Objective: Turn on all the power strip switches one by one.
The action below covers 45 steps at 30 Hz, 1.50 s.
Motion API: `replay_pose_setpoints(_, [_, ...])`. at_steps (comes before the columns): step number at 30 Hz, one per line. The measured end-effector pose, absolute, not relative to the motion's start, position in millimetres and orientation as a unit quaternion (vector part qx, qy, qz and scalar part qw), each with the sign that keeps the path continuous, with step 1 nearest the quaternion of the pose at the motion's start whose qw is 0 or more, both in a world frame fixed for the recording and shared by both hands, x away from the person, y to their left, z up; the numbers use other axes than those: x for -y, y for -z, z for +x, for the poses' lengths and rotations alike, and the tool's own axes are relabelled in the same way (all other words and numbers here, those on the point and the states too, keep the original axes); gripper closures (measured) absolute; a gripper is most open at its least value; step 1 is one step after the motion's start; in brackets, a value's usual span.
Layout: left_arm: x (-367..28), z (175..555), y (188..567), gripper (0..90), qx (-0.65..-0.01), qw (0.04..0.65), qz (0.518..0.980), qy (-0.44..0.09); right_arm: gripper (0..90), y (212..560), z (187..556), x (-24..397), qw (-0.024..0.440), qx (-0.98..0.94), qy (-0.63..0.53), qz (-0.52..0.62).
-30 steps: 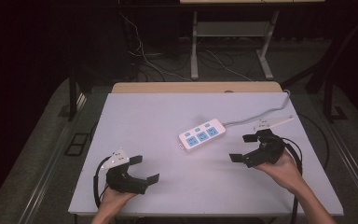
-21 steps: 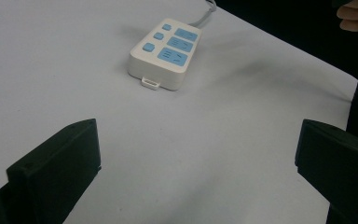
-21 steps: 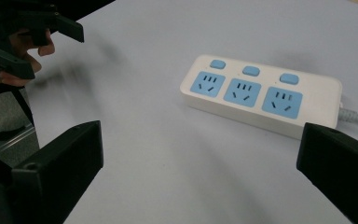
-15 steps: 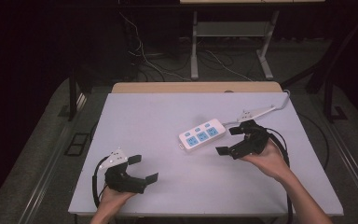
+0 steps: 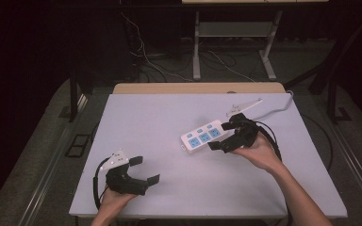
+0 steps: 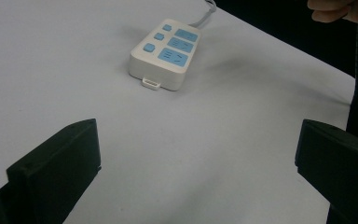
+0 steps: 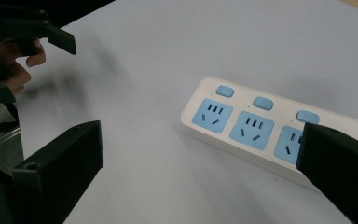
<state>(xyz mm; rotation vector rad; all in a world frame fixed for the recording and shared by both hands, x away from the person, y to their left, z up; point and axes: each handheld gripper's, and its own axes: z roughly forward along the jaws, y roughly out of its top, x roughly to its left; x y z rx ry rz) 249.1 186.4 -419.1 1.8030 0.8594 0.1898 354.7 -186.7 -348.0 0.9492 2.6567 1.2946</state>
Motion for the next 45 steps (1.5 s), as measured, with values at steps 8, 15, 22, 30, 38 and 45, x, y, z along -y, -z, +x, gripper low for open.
replay_pose_setpoints(8, [-186.0, 249.9, 418.8, 0.0, -0.36, 0.538, 0.758, -0.078, 0.3, 345.7, 365.9, 175.6, 0.015, -0.857, -0.416, 0.303])
replay_pose_setpoints(15, [-185.4, 251.3, 418.9, 0.0, -0.358, 0.539, 0.758, -0.077, 0.3, 344.0, 374.3, 168.3, 0.015, -0.86, -0.412, 0.302])
replay_pose_setpoints(22, [-185.2, 252.4, 418.8, 0.0, -0.356, 0.538, 0.76, -0.075, 0.3, 342.7, 385.9, 160.5, 0.013, -0.86, -0.411, 0.302])
replay_pose_setpoints(30, [-185.2, 253.1, 419.4, 0.0, -0.357, 0.537, 0.761, -0.074, 0.3, 343.3, 397.3, 145.7, 0.011, -0.857, -0.413, 0.309])
replay_pose_setpoints(38, [-185.3, 253.4, 419.5, 0.0, -0.356, 0.537, 0.761, -0.074, 0.3, 342.2, 403.6, 131.0, 0.011, -0.862, -0.401, 0.309])
replay_pose_setpoints(45, [-184.9, 253.5, 419.6, 0.0, -0.356, 0.537, 0.761, -0.075, 0.3, 348.9, 411.6, 120.0, 0.012, -0.864, -0.389, 0.321])
